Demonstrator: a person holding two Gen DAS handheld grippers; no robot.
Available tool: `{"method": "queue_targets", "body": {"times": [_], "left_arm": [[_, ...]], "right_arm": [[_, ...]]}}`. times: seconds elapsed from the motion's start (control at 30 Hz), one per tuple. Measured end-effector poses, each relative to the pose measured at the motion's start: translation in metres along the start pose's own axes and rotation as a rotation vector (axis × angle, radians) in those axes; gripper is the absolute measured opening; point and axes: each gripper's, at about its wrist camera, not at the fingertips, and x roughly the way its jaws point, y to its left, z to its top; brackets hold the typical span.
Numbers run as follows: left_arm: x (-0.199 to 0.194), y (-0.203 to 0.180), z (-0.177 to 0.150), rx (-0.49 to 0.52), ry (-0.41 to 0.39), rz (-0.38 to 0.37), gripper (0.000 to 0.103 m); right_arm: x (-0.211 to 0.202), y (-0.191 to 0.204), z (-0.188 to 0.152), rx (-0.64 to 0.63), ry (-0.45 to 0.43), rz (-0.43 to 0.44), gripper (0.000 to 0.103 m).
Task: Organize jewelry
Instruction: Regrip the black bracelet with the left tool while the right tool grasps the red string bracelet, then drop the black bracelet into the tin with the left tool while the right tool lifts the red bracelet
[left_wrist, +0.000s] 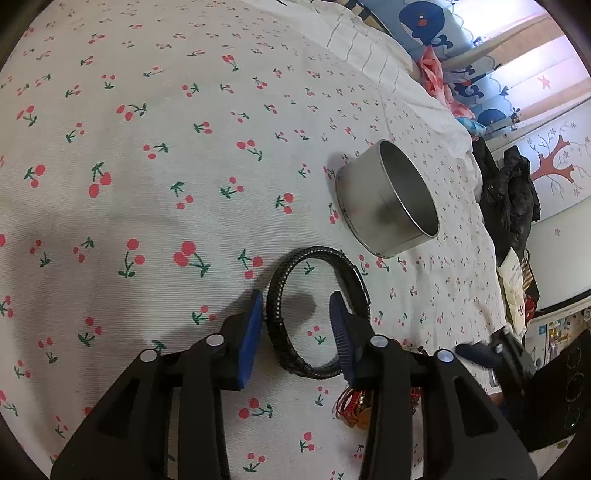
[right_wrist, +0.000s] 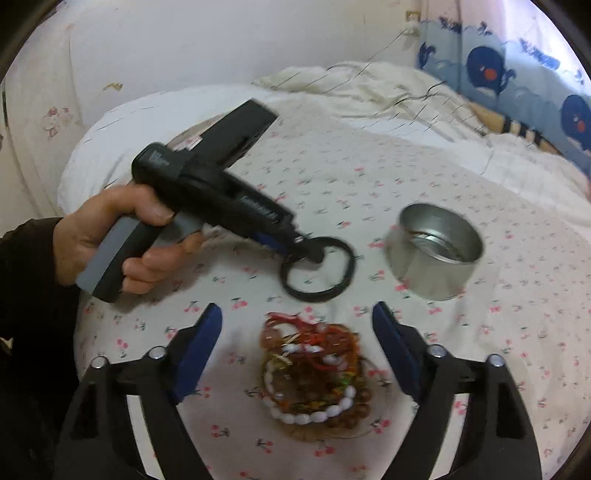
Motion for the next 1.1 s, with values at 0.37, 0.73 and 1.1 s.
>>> {"method": "queue_targets", "body": {"times": [0.37,0.73,1.1], "left_arm": [[0.004,-0.004,-0.001,0.018,-0.002,0.01,0.041],[-0.011,-0.021,-0.003,0.097,-0.032,-0.018,0.009],[-0.045,-0.051,0.025,0.126,-0.115,-0.071,0.009]], "right_arm": [[0.015,-0.003,-0.011,-0.024,0.096,-0.032,0.003],[-0.047,-0.054,0.003,0.27,-0.237,0.126,0.003],[-0.095,-0.091,0.016,0.442,-0.454,0.128,0.003]]}}
